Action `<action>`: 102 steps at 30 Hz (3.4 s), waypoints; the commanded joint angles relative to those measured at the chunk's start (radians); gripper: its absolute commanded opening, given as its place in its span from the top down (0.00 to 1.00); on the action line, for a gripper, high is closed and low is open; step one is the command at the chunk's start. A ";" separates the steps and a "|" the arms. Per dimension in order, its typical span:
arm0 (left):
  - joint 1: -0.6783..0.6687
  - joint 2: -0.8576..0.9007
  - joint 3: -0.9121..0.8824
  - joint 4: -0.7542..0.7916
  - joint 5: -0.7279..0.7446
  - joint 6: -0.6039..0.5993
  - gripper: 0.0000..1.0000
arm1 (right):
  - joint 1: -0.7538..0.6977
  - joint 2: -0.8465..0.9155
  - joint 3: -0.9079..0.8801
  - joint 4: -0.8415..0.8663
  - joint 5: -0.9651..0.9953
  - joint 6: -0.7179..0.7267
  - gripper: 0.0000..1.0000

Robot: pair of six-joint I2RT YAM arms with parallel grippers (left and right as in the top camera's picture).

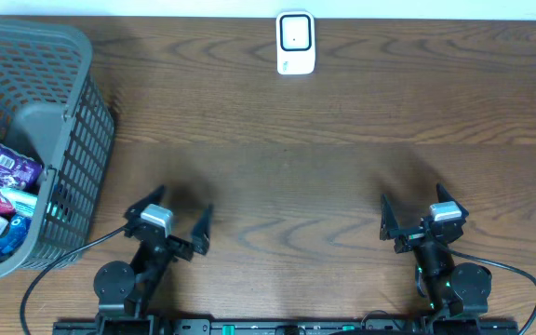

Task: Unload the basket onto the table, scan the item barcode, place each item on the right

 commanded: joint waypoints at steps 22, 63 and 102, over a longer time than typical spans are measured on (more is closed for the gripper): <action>0.002 0.003 0.137 0.662 0.116 -0.303 0.02 | -0.004 -0.006 -0.002 -0.004 0.001 0.003 0.01; 0.432 1.323 1.896 -0.754 -0.051 -0.028 0.02 | -0.004 -0.006 -0.002 -0.004 0.001 0.003 0.01; 0.825 1.799 1.831 -1.112 -0.393 -0.027 0.02 | -0.004 -0.006 -0.002 -0.004 0.001 0.003 0.01</action>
